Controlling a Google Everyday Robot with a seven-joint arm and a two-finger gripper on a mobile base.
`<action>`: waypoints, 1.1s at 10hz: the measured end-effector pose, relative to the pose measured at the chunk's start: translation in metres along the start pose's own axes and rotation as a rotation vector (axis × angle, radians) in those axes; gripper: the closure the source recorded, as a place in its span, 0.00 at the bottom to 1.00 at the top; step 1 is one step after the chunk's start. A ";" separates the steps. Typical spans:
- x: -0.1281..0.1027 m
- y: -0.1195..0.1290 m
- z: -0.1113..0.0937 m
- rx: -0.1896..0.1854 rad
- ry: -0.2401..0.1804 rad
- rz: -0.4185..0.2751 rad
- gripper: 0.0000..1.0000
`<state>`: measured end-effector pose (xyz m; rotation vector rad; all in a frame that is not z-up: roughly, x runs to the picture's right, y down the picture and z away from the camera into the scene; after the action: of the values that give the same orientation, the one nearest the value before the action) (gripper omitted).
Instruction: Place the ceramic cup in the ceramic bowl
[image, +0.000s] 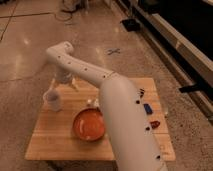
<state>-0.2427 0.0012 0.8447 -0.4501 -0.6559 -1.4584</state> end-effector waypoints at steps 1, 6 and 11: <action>0.001 -0.002 0.007 -0.007 -0.005 -0.006 0.20; -0.004 -0.003 0.035 -0.037 -0.029 -0.017 0.20; -0.017 -0.016 0.055 -0.024 -0.060 -0.023 0.54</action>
<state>-0.2662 0.0483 0.8735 -0.5077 -0.6943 -1.4806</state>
